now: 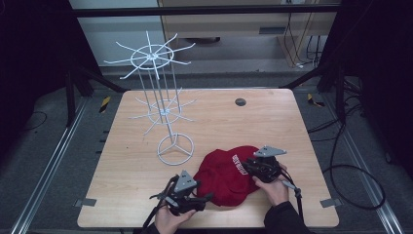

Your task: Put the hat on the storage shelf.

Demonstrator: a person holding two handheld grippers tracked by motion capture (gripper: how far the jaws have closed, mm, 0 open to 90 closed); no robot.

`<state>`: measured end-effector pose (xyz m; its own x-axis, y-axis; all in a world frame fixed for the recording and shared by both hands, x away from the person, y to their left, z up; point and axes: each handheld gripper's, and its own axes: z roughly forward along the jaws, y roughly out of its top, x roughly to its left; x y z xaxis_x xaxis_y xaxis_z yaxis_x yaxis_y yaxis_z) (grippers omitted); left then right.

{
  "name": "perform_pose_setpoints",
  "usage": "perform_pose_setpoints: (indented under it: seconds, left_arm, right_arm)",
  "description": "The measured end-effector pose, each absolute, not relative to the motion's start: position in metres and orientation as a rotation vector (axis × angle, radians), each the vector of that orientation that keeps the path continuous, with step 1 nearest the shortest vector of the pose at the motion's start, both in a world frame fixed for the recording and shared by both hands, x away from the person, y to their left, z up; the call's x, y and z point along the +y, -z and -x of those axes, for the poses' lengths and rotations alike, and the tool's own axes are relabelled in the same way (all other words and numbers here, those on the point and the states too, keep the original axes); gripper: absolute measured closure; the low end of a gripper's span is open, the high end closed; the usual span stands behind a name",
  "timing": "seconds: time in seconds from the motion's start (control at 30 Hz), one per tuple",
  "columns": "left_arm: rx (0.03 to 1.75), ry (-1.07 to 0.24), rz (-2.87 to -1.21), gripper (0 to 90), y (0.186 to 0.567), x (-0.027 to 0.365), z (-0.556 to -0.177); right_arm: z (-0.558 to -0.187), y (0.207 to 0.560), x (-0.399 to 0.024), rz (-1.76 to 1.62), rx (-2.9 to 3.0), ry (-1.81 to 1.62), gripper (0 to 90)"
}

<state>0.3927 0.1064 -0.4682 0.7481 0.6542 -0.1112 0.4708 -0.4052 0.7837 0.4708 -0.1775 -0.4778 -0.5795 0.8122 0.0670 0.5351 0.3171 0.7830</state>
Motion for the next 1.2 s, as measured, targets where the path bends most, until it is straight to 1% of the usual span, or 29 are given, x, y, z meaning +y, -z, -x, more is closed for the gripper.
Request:
perform_pose_setpoints:
  seconds: [0.03, 0.07, 0.1, 0.13, 0.23, 0.27, 0.3, 0.33, 0.57, 0.73, 0.87, 1.1, 1.17, 1.2]
  left_arm:
    - [0.843, -0.274, -2.087, 39.1, 0.471, 0.103, -0.393]
    - [0.844, -0.294, -2.102, 42.3, 0.472, 0.101, -0.393]
    - [0.849, -0.309, -2.122, 47.9, 0.474, 0.099, -0.394]
    - [0.858, -0.298, -2.133, 54.9, 0.476, 0.097, -0.395]
    - [0.871, -0.267, -2.153, 78.4, 0.478, 0.095, -0.399]
    - [0.872, -0.257, -2.155, 84.4, 0.477, 0.095, -0.400]
    - [0.881, -0.248, -2.152, 87.7, 0.476, 0.095, -0.402]
    - [0.887, -0.241, -2.151, 88.7, 0.474, 0.097, -0.403]
    - [0.925, -0.307, -2.130, 89.5, 0.462, 0.104, -0.423]
    - [0.937, -0.370, -2.126, 89.5, 0.459, 0.097, -0.445]
    - [0.947, -0.402, -2.115, 89.4, 0.461, 0.081, -0.463]
    - [0.942, -0.413, -2.108, 89.1, 0.468, 0.059, -0.486]
    - [0.933, -0.414, -2.101, 88.0, 0.466, 0.062, -0.487]
    - [0.931, -0.415, -2.092, 85.1, 0.463, 0.066, -0.484]
  right_arm:
    - [-0.471, 0.478, -0.178, -1.205, 2.250, -1.136, 73.3]
    - [-0.471, 0.478, -0.178, -1.205, 2.250, -1.131, 73.8]
    - [-0.471, 0.478, -0.177, -1.204, 2.252, -1.121, 74.4]
    - [-0.470, 0.478, -0.176, -1.204, 2.252, -1.109, 74.8]
    - [-0.468, 0.477, -0.174, -1.209, 2.248, -1.084, 76.9]
    - [-0.468, 0.477, -0.174, -1.207, 2.248, -1.076, 77.6]
    - [-0.467, 0.476, -0.173, -1.216, 2.246, -1.067, 79.3]
    - [-0.466, 0.475, -0.174, -1.208, 2.249, -1.066, 83.5]
    - [-0.454, 0.468, -0.185, -1.232, 2.278, -1.068, 89.4]
    - [-0.439, 0.466, -0.196, -1.239, 2.311, -1.084, 90.0]
    - [-0.422, 0.465, -0.204, -1.255, 2.311, -1.114, 90.0]
    - [-0.409, 0.467, -0.208, -1.274, 2.314, -1.165, 90.0]
    - [-0.409, 0.467, -0.208, -1.267, 2.310, -1.167, 90.0]
    - [-0.409, 0.467, -0.208, -1.255, 2.301, -1.173, 90.0]
